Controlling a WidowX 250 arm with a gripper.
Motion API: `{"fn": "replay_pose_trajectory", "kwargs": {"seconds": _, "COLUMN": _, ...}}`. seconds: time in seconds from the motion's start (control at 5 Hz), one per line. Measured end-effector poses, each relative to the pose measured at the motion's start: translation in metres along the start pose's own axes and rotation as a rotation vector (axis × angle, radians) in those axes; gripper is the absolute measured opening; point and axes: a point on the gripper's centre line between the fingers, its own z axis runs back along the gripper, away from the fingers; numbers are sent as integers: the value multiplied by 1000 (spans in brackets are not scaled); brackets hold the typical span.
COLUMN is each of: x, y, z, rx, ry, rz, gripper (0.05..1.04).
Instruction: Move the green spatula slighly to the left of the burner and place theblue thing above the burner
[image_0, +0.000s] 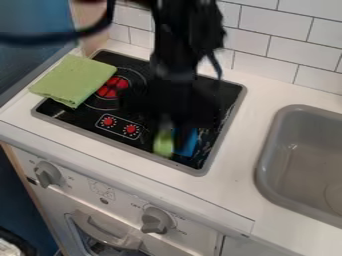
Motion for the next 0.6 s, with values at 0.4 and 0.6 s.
{"fn": "replay_pose_trajectory", "kwargs": {"seconds": 0.4, "x": -46, "y": -9, "z": -21, "rx": 34, "ry": 116, "rz": -150, "gripper": 419}}
{"fn": "replay_pose_trajectory", "kwargs": {"seconds": 0.6, "x": -40, "y": -10, "z": -31, "rx": 37, "ry": 161, "rz": -128, "gripper": 419}}
